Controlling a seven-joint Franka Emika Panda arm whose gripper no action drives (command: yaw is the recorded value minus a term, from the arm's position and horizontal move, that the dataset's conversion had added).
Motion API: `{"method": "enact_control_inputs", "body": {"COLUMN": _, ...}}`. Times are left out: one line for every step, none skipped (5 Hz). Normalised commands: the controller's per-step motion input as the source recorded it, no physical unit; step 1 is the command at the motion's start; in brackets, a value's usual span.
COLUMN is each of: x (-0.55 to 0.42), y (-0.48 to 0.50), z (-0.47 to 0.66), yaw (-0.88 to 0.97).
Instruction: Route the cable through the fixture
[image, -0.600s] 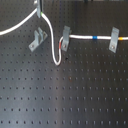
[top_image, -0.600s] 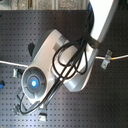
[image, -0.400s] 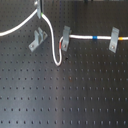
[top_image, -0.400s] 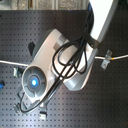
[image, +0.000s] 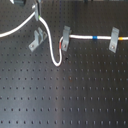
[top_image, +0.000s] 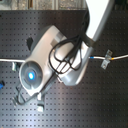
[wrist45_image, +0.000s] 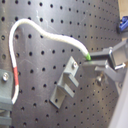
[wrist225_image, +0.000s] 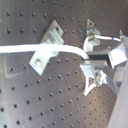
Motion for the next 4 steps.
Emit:
{"method": "enact_control_inputs", "body": {"x": -0.481, "y": -0.107, "z": 0.25, "yaw": 0.00}}
{"method": "enact_control_inputs", "body": {"x": -0.430, "y": -0.246, "z": 0.37, "yaw": 0.00}}
{"method": "enact_control_inputs", "body": {"x": -0.563, "y": -0.287, "z": 0.34, "yaw": -0.02}}
{"method": "enact_control_inputs", "body": {"x": -0.017, "y": -0.013, "z": 0.00, "yaw": 0.00}}
